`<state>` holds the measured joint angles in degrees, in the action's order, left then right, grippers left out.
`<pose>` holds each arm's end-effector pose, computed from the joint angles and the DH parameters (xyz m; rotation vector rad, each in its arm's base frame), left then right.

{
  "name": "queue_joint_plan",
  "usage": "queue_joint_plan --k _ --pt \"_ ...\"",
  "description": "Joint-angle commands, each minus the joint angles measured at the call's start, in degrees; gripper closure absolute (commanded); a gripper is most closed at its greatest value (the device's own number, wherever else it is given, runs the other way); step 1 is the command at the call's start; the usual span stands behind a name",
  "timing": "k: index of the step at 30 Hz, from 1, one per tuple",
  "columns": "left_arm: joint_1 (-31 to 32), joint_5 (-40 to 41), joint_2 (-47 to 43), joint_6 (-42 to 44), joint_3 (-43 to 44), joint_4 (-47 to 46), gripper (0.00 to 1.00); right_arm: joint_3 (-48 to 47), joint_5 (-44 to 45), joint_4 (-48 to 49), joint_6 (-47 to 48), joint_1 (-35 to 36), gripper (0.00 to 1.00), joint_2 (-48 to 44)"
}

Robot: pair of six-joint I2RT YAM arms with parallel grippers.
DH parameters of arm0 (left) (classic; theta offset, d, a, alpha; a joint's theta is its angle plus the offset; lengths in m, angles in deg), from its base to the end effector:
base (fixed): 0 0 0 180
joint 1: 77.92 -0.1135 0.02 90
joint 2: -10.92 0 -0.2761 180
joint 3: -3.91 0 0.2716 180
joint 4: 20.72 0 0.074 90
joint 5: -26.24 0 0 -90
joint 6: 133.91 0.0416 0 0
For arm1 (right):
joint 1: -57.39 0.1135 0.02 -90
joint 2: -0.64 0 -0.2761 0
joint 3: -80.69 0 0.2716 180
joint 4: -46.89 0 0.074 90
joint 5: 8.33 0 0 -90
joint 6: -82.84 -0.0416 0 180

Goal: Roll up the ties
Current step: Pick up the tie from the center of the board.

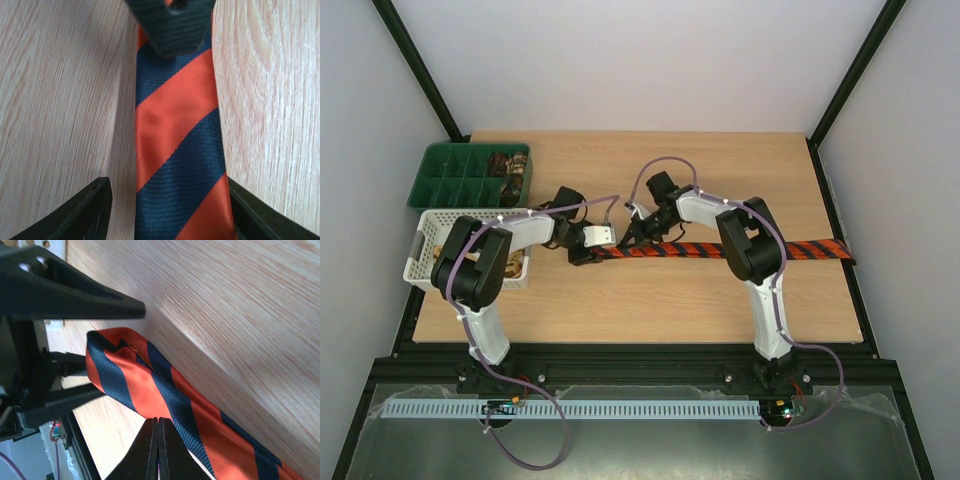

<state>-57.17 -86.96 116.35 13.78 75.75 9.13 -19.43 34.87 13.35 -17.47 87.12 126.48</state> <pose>0.3401 -0.1464 0.1290 1.7162 1.9065 -0.3073 0.4007 0.2637 0.1314 -0.7490 2.5297 1.3117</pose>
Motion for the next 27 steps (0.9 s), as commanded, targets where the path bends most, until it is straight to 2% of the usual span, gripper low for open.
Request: queue_joint_plan --k 1,8,14,17,21,27 --pt "-2.5 0.6 1.6 2.5 0.7 6.2 0.41 -0.8 1.8 -1.8 -0.3 1.0 0.99 1.8" --pt "-3.8 -2.3 1.3 3.2 0.4 8.5 0.46 -0.1 5.2 -2.2 0.4 1.9 0.99 3.7" --pt "-2.4 -4.7 1.4 -0.6 2.4 8.8 0.62 0.2 7.2 -2.9 1.1 1.9 0.99 5.1" --pt "-1.8 -6.4 0.3 -2.4 3.1 8.5 0.66 0.7 7.0 -2.6 1.0 1.9 0.99 5.1" --pt "-0.1 -8.5 -1.3 -5.1 4.3 7.4 0.68 0.6 6.8 -2.5 0.9 1.9 0.99 5.1" --pt "2.3 -10.6 -0.5 -10.9 6.8 3.1 0.64 0.5 6.3 -2.6 0.7 1.9 0.99 4.9"
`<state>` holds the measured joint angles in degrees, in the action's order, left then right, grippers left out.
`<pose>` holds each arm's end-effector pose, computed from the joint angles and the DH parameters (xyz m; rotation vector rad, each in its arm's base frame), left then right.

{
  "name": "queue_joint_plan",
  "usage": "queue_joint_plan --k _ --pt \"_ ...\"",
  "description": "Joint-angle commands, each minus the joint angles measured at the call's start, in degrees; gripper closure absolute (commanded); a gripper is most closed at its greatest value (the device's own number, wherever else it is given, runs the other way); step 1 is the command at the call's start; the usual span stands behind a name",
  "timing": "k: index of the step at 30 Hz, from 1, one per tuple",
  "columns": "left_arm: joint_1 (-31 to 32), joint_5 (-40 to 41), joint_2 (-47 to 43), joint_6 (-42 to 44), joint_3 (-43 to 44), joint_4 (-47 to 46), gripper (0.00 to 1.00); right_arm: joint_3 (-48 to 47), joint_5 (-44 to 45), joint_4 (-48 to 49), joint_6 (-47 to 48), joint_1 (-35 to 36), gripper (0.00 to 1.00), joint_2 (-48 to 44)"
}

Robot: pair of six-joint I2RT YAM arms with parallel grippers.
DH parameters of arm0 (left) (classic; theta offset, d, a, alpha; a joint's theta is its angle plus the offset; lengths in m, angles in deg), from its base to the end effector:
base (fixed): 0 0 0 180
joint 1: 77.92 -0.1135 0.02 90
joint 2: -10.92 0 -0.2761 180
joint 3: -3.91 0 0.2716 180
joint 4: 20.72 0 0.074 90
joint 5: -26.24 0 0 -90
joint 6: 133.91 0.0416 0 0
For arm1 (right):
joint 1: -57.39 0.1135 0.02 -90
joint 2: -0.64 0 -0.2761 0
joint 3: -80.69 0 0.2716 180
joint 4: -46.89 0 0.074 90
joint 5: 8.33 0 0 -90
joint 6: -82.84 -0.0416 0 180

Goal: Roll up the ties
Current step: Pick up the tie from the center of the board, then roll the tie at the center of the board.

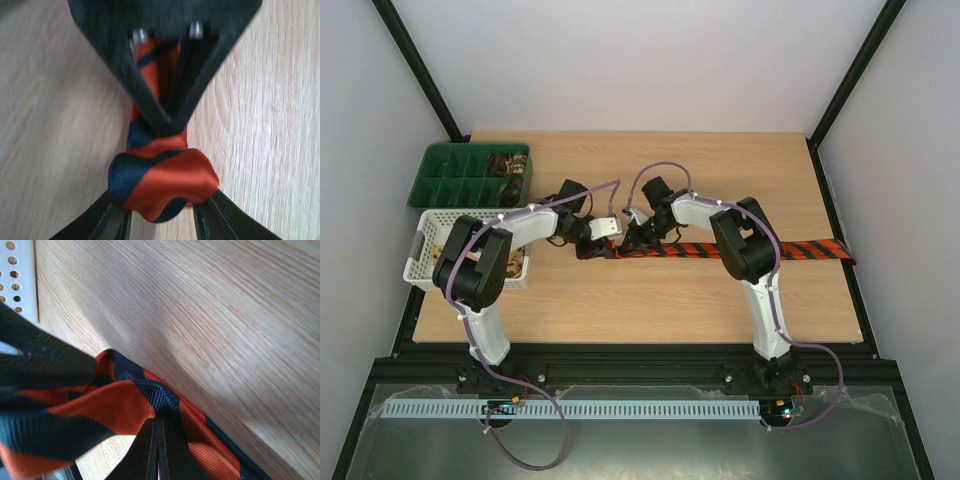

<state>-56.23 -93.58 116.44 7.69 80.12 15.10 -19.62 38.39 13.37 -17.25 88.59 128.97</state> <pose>0.3427 -0.1586 0.1467 1.6411 1.9554 -0.5106 0.3964 0.2734 0.1108 -0.7567 2.5877 1.2358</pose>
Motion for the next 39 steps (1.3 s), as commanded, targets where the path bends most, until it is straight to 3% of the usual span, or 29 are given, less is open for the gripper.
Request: queue_joint_plan --k 1,8,27,33,39 --pt "1.7 -4.1 0.1 -5.8 2.9 -3.7 0.64 0.7 2.6 -2.6 0.4 0.4 0.99 2.3" --pt "2.9 -3.3 2.9 -8.0 4.1 -5.5 0.63 0.3 0.0 -2.3 -0.1 -0.2 0.96 0.8" --pt "3.6 -1.5 2.0 -2.6 4.1 -2.2 0.66 3.2 -11.9 -3.5 -0.9 -7.2 0.65 -6.6" --pt "3.6 -0.6 1.0 -0.7 3.1 -1.3 0.66 3.0 -1.5 -3.4 -0.1 -7.7 0.71 -4.9" --pt "3.1 0.6 0.5 0.3 2.0 -1.2 0.66 3.3 3.0 -3.2 0.9 -7.7 0.71 -4.4"
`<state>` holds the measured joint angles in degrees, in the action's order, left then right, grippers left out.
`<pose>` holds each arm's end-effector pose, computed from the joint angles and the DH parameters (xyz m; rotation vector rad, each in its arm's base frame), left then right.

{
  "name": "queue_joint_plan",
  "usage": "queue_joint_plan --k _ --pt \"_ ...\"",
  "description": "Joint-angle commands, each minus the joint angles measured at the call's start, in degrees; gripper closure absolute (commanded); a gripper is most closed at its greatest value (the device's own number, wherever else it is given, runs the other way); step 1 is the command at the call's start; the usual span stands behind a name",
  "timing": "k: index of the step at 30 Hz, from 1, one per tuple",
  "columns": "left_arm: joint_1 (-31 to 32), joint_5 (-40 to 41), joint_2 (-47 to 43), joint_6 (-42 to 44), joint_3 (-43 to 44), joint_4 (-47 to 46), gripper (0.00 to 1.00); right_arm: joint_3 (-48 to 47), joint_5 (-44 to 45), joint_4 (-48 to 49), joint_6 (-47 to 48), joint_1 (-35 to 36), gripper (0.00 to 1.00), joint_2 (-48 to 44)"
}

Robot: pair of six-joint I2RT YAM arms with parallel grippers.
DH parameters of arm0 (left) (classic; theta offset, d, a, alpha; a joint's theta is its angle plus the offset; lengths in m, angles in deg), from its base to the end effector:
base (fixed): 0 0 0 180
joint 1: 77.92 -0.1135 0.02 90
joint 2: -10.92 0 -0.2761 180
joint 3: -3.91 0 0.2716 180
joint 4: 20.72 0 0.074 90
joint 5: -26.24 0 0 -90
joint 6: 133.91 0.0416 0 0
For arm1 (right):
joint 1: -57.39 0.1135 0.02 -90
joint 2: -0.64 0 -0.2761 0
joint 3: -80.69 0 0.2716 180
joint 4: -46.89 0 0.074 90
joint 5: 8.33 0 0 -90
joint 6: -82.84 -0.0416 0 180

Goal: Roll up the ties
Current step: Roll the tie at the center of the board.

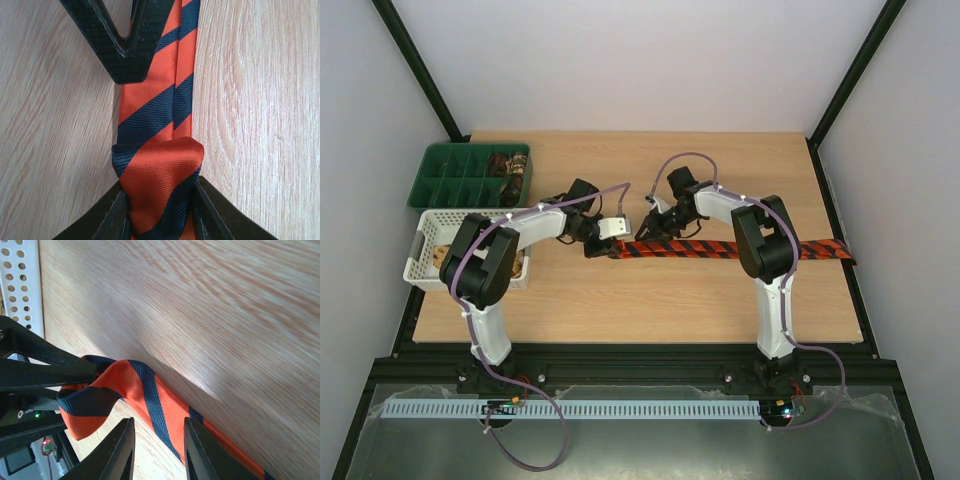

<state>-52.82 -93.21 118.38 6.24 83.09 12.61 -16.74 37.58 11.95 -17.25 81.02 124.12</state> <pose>0.3485 -0.1858 0.1512 1.6630 1.8844 -0.5058 0.4160 0.2136 0.1337 -0.5830 2.5762 1.2152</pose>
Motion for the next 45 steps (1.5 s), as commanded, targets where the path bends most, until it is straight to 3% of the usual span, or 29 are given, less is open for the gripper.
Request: queue_joint_plan --k 1,12,21,34,45 --pt "-0.3 0.4 -1.5 1.7 -1.0 1.2 0.66 0.4 3.1 -2.2 0.8 -0.1 0.71 1.1" --pt "-0.8 0.8 -0.1 1.2 0.1 0.1 0.66 -2.8 -7.3 -8.2 4.1 1.9 0.72 4.0" --pt "-1.1 0.7 0.0 1.6 0.1 0.0 0.66 -4.4 0.8 -13.9 16.2 -2.6 0.6 0.1" --pt "-0.9 -0.5 0.6 1.2 0.7 -0.4 0.66 -5.3 1.8 -13.1 12.7 -0.6 0.66 4.0" --pt "-0.2 -1.3 1.1 1.1 1.3 -0.2 0.65 -9.7 -4.4 -16.0 11.9 1.2 0.68 6.7"
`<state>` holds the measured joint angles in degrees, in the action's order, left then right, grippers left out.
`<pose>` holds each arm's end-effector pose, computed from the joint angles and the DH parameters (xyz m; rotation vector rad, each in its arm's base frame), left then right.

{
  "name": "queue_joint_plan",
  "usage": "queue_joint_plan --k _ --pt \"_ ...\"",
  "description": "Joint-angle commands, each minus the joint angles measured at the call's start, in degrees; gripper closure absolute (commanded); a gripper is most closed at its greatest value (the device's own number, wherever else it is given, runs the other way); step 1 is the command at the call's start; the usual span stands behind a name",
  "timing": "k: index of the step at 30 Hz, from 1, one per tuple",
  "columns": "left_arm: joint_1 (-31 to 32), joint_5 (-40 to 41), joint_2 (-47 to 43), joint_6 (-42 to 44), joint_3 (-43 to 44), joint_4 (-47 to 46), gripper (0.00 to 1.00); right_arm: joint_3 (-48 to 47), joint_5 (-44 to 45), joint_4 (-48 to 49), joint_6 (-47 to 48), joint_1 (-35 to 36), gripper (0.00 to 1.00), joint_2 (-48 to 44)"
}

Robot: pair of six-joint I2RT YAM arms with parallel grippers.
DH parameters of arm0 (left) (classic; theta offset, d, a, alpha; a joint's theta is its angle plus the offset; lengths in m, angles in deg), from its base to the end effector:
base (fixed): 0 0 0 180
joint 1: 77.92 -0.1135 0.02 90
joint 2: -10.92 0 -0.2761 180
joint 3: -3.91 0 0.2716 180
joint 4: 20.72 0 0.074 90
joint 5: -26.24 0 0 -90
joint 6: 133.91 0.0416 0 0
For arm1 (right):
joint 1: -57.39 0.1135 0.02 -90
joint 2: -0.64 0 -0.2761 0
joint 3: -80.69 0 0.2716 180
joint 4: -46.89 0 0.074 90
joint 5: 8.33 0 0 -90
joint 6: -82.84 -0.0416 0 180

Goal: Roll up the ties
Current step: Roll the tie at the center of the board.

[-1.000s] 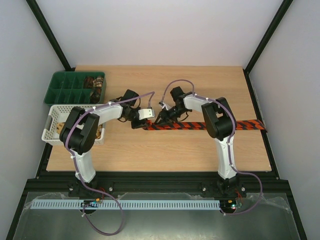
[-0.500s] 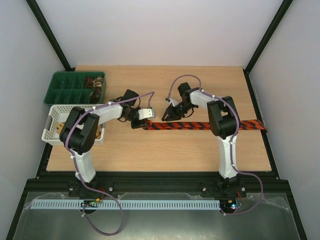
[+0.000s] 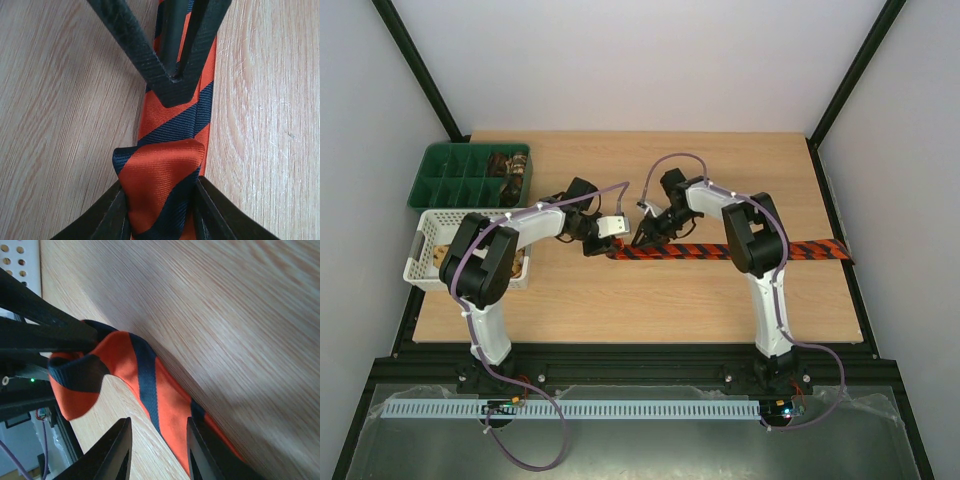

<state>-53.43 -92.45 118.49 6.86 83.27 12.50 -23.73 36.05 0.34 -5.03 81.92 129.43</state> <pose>0.3517 -0.1821 0.1513 1.6606 1.8865 -0.4794 0.4189 0.2239 0.1192 -0.8160 2.6082 1.2136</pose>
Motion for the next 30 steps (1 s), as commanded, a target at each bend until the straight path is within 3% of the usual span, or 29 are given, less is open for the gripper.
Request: queue_joint_plan --k 1,5,7,11,20,30 --pt "0.4 -2.1 1.0 0.6 1.3 0.0 0.65 -3.3 -2.9 -4.9 0.1 0.3 0.68 1.3" --pt "0.5 -1.9 0.9 1.1 1.1 0.3 0.65 -3.6 -3.0 -3.6 -1.2 -1.2 0.66 -0.6" --pt "0.5 -1.8 0.8 1.4 0.9 0.4 0.65 -4.2 -0.4 -3.7 0.1 -2.1 0.56 -1.5" --pt "0.5 -1.7 0.4 1.6 0.6 0.4 0.65 -2.9 6.5 -5.9 12.1 -2.9 0.38 -4.1" --pt "0.4 -2.0 0.4 1.9 0.4 0.3 0.64 17.4 12.1 8.4 39.7 -2.8 0.14 -17.7" --pt "0.4 -1.9 0.6 1.9 0.2 0.3 0.64 19.6 15.1 13.0 52.8 -0.6 0.11 -16.0"
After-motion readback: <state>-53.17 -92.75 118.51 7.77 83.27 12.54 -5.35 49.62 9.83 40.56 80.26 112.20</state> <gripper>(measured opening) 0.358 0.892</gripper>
